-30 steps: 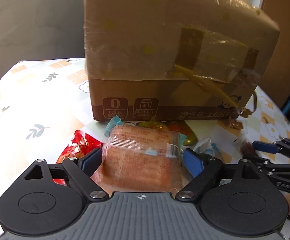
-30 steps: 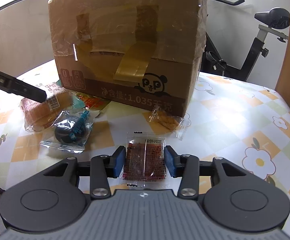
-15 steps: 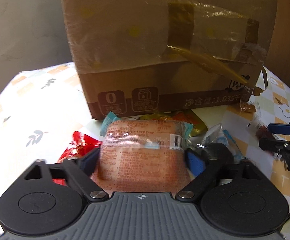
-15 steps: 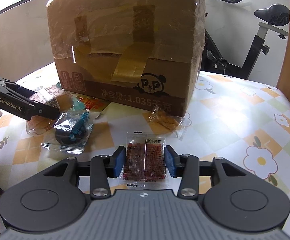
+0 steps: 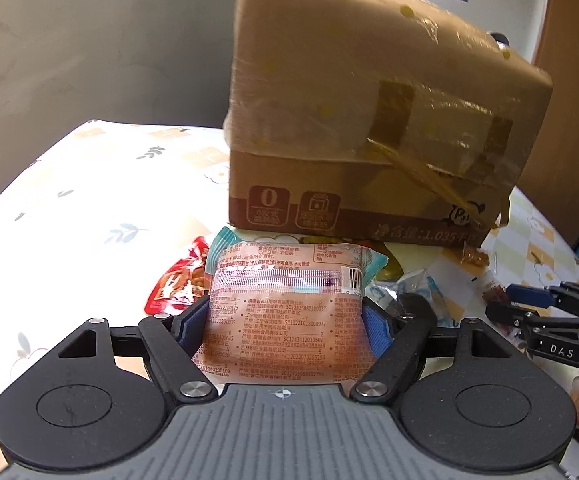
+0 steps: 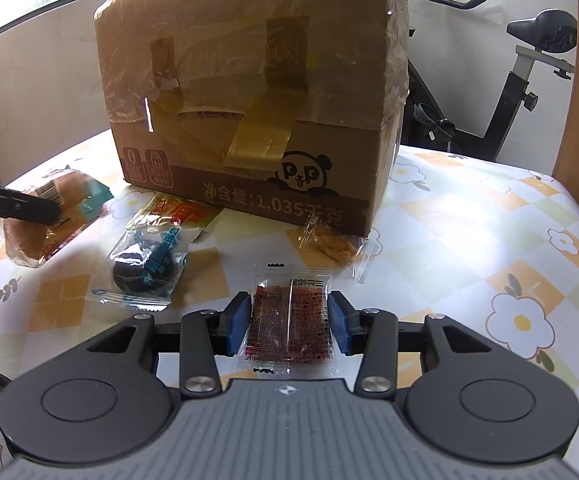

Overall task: Organize snacks
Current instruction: 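Carry the pink cake packet and brown packet over the box and release both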

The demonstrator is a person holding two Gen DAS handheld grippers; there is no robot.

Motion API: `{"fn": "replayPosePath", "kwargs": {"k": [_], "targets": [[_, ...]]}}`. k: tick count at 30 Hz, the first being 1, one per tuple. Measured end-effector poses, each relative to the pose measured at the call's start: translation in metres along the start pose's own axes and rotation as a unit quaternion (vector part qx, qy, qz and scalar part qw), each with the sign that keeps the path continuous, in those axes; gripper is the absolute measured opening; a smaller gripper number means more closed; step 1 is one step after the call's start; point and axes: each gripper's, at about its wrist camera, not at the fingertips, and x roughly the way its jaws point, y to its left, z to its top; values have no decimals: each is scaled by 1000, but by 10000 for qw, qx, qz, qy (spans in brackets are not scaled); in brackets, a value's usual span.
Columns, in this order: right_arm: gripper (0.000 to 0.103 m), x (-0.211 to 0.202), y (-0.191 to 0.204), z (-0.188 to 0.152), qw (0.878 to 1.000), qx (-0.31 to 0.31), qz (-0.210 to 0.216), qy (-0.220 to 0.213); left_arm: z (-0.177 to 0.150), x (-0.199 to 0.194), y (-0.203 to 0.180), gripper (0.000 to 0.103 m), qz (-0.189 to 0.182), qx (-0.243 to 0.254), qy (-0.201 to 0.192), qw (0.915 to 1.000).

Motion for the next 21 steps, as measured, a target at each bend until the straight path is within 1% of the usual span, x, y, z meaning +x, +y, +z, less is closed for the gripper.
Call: {"fn": "replayPosePath", "kwargs": {"k": [3, 7, 11, 14, 16, 18, 21], "targets": [[45, -7, -2, 0, 9999, 50, 35, -105, 6, -10, 2, 79, 19, -65, -190, 9998], [45, -23, -8, 5, 9995, 178, 34, -252, 22, -31, 4, 79, -63, -62, -538, 9985], [45, -51, -13, 22, 9978, 171, -47, -646, 44, -49, 5, 79, -176, -74, -882, 9959], [45, -75, -19, 45, 9942, 164, -122, -1059, 64, -67, 1, 79, -267, 0, -1255, 9917], [45, -90, -23, 65, 9905, 113, -131, -1362, 80, -79, -2, 79, -319, 72, -1572, 9870], [45, -103, -25, 87, 9860, -10, -103, -1663, 97, -87, -7, 79, -400, 188, -1807, 9825], [45, -109, -28, 126, 9807, -224, -56, -1941, 126, -89, -15, 79, -468, 322, -2083, 9764]]}}
